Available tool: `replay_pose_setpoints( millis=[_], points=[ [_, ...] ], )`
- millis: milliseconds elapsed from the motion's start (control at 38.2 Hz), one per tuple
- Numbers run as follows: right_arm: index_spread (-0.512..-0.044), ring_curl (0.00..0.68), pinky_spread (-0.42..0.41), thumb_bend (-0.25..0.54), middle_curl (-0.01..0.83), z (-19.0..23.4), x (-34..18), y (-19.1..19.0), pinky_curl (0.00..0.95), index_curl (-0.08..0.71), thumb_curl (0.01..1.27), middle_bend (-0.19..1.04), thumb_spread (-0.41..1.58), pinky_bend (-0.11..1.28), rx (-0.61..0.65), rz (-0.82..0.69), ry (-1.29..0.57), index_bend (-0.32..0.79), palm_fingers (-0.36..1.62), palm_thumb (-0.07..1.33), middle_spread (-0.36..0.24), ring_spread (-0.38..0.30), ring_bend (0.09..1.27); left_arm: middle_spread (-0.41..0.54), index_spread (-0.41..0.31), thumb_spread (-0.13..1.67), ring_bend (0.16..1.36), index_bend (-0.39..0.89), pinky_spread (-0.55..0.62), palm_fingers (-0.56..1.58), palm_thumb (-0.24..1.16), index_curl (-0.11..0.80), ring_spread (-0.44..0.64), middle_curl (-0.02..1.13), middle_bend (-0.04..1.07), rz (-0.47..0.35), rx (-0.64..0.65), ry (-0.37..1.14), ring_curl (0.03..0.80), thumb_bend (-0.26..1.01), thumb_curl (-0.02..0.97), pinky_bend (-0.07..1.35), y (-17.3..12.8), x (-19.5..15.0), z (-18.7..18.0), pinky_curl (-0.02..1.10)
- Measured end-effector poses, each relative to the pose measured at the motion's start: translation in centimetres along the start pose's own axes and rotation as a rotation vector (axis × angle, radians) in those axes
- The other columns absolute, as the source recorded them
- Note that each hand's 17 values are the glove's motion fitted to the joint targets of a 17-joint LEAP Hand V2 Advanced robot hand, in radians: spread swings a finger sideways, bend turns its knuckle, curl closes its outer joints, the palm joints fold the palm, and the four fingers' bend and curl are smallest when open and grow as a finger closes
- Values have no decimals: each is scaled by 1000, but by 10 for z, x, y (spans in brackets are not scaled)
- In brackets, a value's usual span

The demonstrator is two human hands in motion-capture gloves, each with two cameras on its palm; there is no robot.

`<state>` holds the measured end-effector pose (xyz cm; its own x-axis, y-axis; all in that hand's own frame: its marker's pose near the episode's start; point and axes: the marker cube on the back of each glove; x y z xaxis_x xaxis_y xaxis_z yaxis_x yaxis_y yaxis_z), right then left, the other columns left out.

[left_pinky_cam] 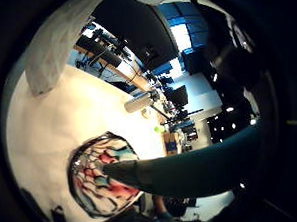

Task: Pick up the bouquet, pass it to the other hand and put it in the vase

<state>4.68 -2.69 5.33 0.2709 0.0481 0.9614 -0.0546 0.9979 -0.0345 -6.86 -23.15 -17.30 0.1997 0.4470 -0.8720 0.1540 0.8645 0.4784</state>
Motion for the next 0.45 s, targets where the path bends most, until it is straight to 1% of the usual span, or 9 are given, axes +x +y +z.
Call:
replay_pose_setpoints(
  millis=[26,52,105,131,183,210,288,341,445],
  points=[
    [-289,401,121,-26,460,-2,4,-1,344,380,529,276,922,283,11,14,30,147,1086,828,-175,-161,368,-347,-307,309,621,138,-242,940,765,485,-348,498,498,-21,-10,1,438,-79,713,330,1,2,0,375],
    [-289,400,126,-26,461,-5,10,-2,345,381,528,277,923,279,26,43,78,149,1083,828,-175,-161,361,-326,-258,395,615,34,-153,688,691,454,-331,495,468,-38,-18,2,439,-109,684,300,-1,0,0,371],
    [-289,401,129,-26,460,-9,18,-3,346,380,527,271,923,275,49,93,147,148,1084,828,-175,-161,357,-290,-198,484,640,-11,-59,534,650,425,-298,515,436,-49,-32,8,471,-94,654,343,-6,-16,-3,407],
    [-289,402,130,-26,460,-8,16,-3,346,380,526,269,924,273,44,89,131,147,1085,828,-175,-161,355,-267,-155,520,653,-52,-4,437,622,397,-270,505,395,-61,-36,10,472,-95,636,372,-11,-32,-5,412],
    [-289,403,132,-26,460,-2,2,1,345,380,524,268,924,264,13,49,23,147,1086,828,-175,-161,353,-229,-96,581,667,-64,85,349,587,353,-227,487,352,-103,-35,10,463,-86,607,399,-17,-64,-8,405],
    [-289,403,133,-26,460,1,-5,2,345,380,523,267,924,262,-2,40,-26,146,1087,829,-176,-161,351,-213,-77,603,673,-56,122,335,576,334,-209,481,345,-111,-33,10,456,-80,594,406,-16,-70,-9,398],
    [-289,405,135,-26,461,5,-9,5,347,379,521,264,925,253,-11,78,-55,145,1088,829,-176,-161,348,-160,-14,663,697,-49,207,313,531,274,-168,444,317,-81,-28,-11,429,-72,554,438,1,-56,-5,380],
    [-289,405,136,-26,462,6,-7,6,346,379,520,265,927,245,-13,97,-43,146,1087,829,-176,-161,343,-103,17,688,702,-35,255,308,503,242,-122,424,306,-33,-26,-55,416,-71,533,469,16,-39,-3,376],
    [-289,406,137,-26,463,2,5,5,348,379,518,260,929,236,11,142,54,147,1085,829,-176,-161,337,2,37,730,718,21,323,272,462,210,-52,406,276,38,3,-88,406,-64,495,510,34,-21,-2,376]
  ],
)
